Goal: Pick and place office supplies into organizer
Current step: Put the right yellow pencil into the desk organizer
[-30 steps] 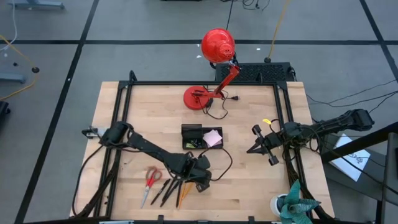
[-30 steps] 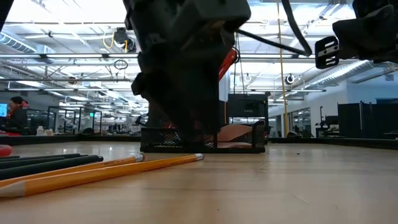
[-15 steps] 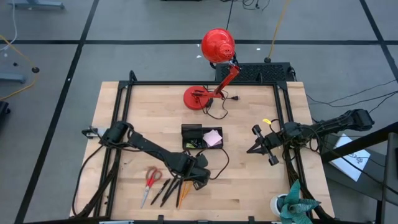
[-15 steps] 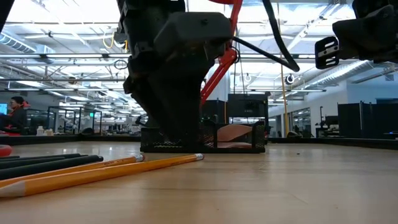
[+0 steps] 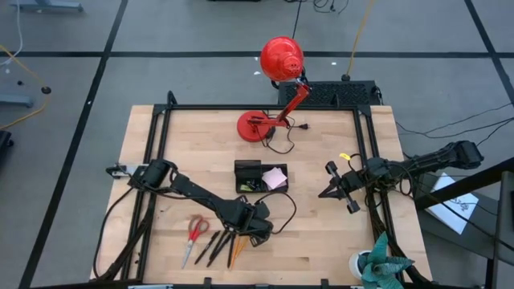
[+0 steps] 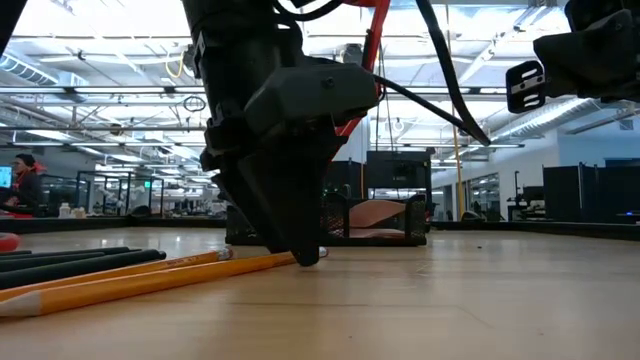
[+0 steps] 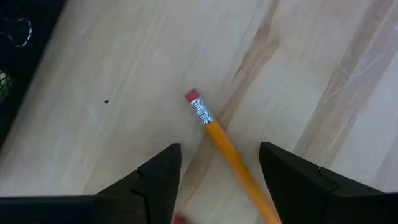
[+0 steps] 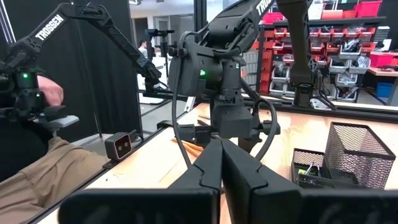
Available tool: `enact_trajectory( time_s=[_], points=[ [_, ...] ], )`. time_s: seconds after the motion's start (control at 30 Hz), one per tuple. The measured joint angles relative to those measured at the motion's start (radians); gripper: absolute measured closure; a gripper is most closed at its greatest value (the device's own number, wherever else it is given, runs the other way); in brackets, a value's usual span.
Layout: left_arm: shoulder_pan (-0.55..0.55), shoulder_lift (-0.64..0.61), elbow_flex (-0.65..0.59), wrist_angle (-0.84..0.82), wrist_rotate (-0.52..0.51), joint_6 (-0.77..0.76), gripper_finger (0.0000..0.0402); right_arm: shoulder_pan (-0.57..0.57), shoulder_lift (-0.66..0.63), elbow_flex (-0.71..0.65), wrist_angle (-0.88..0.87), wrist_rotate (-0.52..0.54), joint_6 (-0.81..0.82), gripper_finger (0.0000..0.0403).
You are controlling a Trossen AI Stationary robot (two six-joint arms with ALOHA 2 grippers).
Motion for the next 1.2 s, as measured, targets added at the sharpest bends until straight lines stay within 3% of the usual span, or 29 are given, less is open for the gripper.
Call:
enact_trajectory(
  time_s=[0.2,0.7,0.8,1.0,1.2],
  points=[
    [-0.009,0.004,-0.001,0.005,-0.019,0.080,0.0198,0.000,0.000,0.000,-0.001,0.000,-0.005,0.0403],
    [-0.034,0.006,-0.004,0.084,-0.025,0.214,0.0388,0.000,0.000,0.000,-0.008,0.000,-0.011,0.0403],
    [-0.034,0.006,-0.004,0.096,-0.024,0.230,0.0392,0.000,0.000,0.000,-0.011,0.000,-0.012,0.0403],
    [-0.038,0.006,-0.006,0.154,-0.023,0.280,0.0361,0.000,0.000,0.000,-0.014,0.000,-0.012,0.0403],
    [-0.047,0.000,-0.008,0.266,-0.015,0.416,0.0377,0.000,0.000,0.000,-0.014,0.000,-0.015,0.0403]
  ],
)
